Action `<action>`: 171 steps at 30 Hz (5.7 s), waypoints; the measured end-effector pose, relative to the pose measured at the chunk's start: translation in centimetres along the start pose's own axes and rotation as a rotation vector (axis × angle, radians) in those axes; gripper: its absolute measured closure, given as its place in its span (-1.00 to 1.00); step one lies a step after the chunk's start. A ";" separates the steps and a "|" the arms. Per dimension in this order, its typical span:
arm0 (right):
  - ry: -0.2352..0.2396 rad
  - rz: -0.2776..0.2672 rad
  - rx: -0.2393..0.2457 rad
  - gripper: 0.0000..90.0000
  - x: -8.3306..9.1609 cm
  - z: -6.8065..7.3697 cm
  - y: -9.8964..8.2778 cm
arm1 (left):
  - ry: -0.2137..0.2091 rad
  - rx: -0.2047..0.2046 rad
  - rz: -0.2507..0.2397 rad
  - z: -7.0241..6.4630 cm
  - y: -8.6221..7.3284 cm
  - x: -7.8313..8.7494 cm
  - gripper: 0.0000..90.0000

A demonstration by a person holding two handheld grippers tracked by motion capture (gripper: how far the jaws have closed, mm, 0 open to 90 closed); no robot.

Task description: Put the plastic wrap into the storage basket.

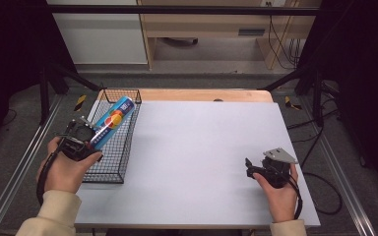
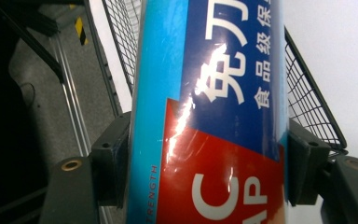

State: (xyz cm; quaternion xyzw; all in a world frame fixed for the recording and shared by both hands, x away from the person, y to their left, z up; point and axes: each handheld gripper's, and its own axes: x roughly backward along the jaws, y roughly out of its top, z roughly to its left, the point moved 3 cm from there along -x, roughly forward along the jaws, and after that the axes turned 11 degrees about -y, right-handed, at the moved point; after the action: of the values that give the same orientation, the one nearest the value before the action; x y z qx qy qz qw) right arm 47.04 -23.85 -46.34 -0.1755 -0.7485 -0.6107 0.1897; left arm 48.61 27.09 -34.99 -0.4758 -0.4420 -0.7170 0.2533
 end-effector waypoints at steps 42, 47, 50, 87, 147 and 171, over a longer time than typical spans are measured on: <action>0.030 0.021 -0.008 -0.77 -0.3 0.3 -0.2 | -0.085 0.091 0.082 0.8 0.2 -2.2 -0.30; 0.034 0.019 -0.014 -0.76 -0.3 0.2 -0.2 | -0.071 0.123 0.101 1.4 0.2 -2.5 -0.30; 0.037 0.018 -0.011 -0.76 -0.4 0.2 -0.2 | -0.066 0.115 0.118 1.3 0.3 -2.7 -0.30; 0.056 0.043 0.012 -0.76 -0.7 0.7 -0.3 | -0.092 0.112 0.259 1.3 1.3 -6.0 -0.30; -0.044 0.026 -0.013 -0.91 0.5 -1.8 -1.2 | -0.365 -0.147 -0.533 -5.4 5.3 1.9 -0.88; -0.041 0.015 -0.019 -0.92 0.9 -2.1 -1.3 | -0.409 -0.293 -0.548 -9.4 6.7 -1.4 -0.88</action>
State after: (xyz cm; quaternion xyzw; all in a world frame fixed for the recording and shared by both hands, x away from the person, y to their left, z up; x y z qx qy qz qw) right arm 45.75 -26.13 -46.64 -0.1955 -0.7452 -0.6124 0.1771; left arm 50.10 15.55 -35.09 -0.5043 -0.4872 -0.7041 -0.1125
